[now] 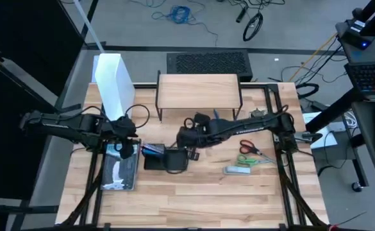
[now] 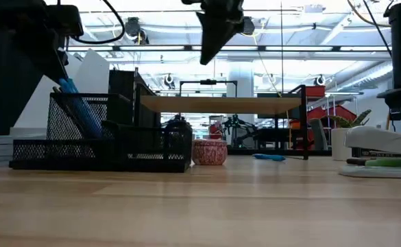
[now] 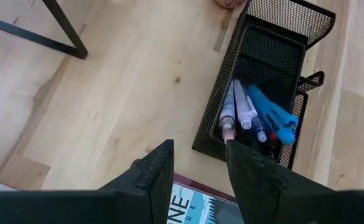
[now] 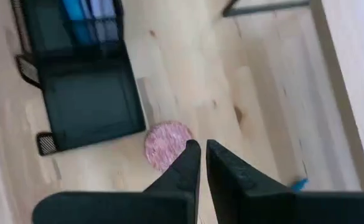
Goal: Stock shelves
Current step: Put the blue pen into the desk organizer
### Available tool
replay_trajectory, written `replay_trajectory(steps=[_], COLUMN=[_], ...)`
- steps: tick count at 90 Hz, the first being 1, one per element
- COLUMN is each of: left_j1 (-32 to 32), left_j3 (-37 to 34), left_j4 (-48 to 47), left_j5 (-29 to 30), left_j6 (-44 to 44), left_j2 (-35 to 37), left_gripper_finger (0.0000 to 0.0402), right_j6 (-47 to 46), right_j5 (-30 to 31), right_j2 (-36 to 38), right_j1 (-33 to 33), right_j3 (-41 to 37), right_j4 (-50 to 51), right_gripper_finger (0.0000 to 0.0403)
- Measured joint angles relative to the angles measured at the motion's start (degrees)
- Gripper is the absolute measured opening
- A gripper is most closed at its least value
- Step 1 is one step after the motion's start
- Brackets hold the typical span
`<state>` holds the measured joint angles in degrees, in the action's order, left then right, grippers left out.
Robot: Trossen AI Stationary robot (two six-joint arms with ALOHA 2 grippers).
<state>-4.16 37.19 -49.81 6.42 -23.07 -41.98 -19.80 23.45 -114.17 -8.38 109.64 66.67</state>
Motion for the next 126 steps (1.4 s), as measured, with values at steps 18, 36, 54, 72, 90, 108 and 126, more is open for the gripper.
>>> replay_trajectory(steps=[18, 36, 54, 72, 90, 108, 126], left_j1=[0.01, 0.0, 0.01, 0.02, 0.01, 0.0, 0.0], left_j3=[0.0, 0.02, 0.02, 0.02, 0.02, 0.02, 0.02], left_j4=[-0.05, -0.04, 0.0, 0.0, 0.0, 0.04, 1.43], left_j5=[-0.02, -0.02, -0.04, -0.08, -0.11, -0.11, -0.11], left_j6=[0.96, 0.96, 0.96, 0.91, 0.89, 0.91, 0.91], left_j2=[-0.02, 0.0, -0.01, -0.01, 0.0, -0.02, 0.0], left_gripper_finger=[0.0132, 0.0132, 0.0132, 0.0132, 0.0132, 0.0132, 0.0132], right_j6=[-9.49, -19.29, -34.85, -44.3, -40.65, -35.0, -34.49], right_j5=[0.73, 2.18, 3.8, 3.68, 4.1, 4.06, 4.45], right_j2=[8.12, 20.45, 27.81, 27.97, 27.69, 24.77, 18.01], right_j1=[-0.35, -0.35, 1.08, 6.32, 13.27, 16.66, 17.37], right_j3=[-14.47, -35.25, -53.58, -65.54, -69.35, -69.41, -69.38], right_j4=[-3.75, -16.26, -29.68, -42.62, -51.03, -56.3, -58.94], right_gripper_finger=[0.0008, 0.0008, 0.0011, 0.007, 0.0139, 0.0158, 0.0145])
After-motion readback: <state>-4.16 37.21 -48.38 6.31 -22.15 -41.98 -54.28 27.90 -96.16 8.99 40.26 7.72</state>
